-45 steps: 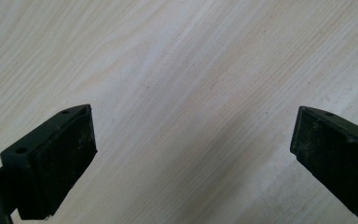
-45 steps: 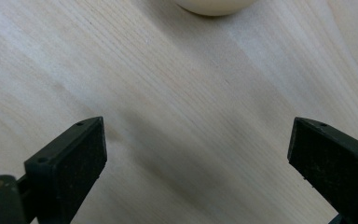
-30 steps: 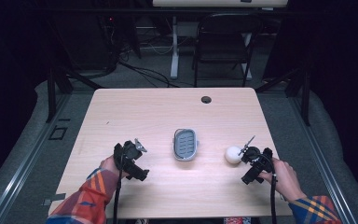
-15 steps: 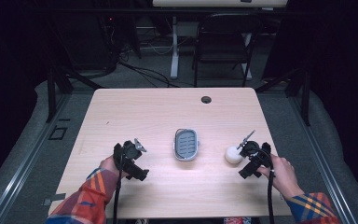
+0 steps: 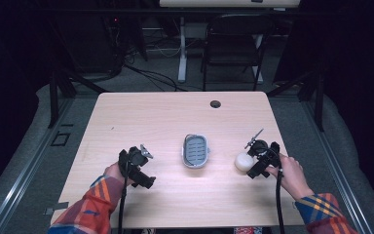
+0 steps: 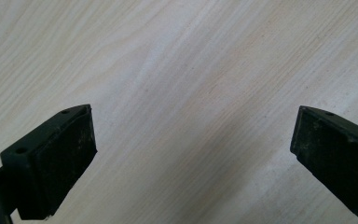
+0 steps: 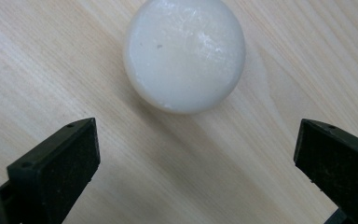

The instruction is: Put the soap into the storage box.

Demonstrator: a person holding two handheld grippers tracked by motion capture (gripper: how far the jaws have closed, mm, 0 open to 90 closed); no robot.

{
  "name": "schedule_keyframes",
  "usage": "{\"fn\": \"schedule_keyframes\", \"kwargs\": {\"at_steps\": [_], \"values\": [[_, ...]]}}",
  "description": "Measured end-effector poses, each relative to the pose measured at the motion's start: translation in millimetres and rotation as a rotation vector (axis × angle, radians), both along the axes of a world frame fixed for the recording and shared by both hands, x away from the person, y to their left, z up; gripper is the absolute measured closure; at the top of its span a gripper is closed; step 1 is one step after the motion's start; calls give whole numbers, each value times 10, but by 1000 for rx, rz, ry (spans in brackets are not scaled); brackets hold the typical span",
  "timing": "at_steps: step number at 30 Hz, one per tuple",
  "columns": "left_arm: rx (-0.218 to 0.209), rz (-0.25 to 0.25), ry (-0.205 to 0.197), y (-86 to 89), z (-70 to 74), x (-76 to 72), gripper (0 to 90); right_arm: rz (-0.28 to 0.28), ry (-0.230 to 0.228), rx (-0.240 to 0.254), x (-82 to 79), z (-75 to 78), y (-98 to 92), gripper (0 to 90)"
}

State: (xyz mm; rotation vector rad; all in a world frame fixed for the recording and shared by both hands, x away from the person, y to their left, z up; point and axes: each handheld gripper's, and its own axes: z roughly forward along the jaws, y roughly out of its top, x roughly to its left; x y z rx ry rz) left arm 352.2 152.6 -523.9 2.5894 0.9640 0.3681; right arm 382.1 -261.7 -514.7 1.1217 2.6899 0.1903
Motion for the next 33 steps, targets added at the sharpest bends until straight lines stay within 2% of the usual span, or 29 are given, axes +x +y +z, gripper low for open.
{"fn": "schedule_keyframes", "kwargs": {"at_steps": [1, 2, 3, 4, 7, 8, 10, 11, 13, 18, 23, 25, 28, 29, 33], "values": [[-1, 1, 0, 1, -1, 1, 0, 6, 36, 18, 24, -13, 10, 0], [-1, 1, 0, 3, 0, 2, 0, 6, 36, 18, 24, -13, 10, 0], [3, 3, -2, 6, 0, 1, 1, -8, 37, 49, 17, -35, 27, 0], [4, 6, -2, 8, 0, 0, 0, 10, 47, 23, 34, -19, 37, 0], [6, 9, 0, 13, -4, 6, 0, 12, 53, 38, 61, -26, 77, 0], [8, 7, 0, 12, -5, 8, 0, 28, 75, 9, 92, -7, 94, 0], [10, 7, 1, 10, -7, 9, 1, 33, 75, 9, 131, -27, 129, 0], [10, 7, 1, 10, -7, 9, 0, 37, 94, -4, 159, -33, 138, 0], [11, 7, 0, 11, -5, 8, 0, 28, 102, 14, 183, -77, 155, 0], [12, 4, 1, 7, -6, 8, 0, 22, 150, 4, 264, -87, 185, 0], [8, 5, 2, 13, -5, 6, 0, 36, 157, -9, 378, -85, 257, 2], [8, 5, 2, 15, -5, 6, 0, 23, 151, 1, 387, -99, 275, 2], [8, 4, 1, 15, -3, 4, 0, 27, 178, -2, 431, -122, 316, 0], [8, 4, 2, 14, -3, 3, 0, 32, 187, -18, 446, -125, 325, 0], [7, 3, 3, 16, -3, 4, 0, 29, 195, -34, 473, -151, 341, 0]]}}
